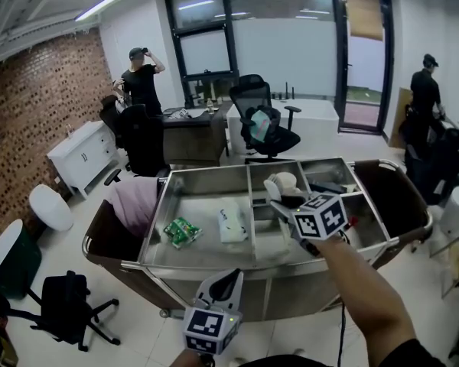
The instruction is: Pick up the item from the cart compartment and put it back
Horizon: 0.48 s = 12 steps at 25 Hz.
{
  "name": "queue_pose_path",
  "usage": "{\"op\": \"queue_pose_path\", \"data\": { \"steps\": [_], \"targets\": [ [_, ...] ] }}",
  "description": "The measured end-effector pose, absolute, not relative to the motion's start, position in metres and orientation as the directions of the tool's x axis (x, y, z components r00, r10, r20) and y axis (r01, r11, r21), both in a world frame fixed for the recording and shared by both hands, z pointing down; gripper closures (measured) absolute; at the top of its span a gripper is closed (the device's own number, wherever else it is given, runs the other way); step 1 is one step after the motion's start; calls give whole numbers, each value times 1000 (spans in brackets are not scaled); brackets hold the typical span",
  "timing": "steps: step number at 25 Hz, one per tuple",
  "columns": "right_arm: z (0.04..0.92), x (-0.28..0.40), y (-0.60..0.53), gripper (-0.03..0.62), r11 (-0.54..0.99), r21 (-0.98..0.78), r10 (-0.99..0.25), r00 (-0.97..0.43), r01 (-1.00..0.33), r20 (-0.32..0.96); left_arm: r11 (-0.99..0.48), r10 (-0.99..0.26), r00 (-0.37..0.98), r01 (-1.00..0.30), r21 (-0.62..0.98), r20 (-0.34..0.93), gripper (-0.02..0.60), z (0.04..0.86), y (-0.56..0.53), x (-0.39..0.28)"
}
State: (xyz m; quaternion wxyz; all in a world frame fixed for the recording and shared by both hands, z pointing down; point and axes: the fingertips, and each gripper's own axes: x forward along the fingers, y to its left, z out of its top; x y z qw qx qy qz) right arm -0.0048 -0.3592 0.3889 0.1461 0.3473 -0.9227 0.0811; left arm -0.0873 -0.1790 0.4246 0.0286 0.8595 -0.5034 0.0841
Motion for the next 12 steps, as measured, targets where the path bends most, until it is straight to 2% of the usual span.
{"op": "queue_pose_path", "data": {
  "steps": [12],
  "targets": [
    [334, 25, -314, 516, 752, -99, -638, -758, -651, 134, -491, -860, 478, -870, -34, 178, 581, 424, -179, -88]
  ]
}}
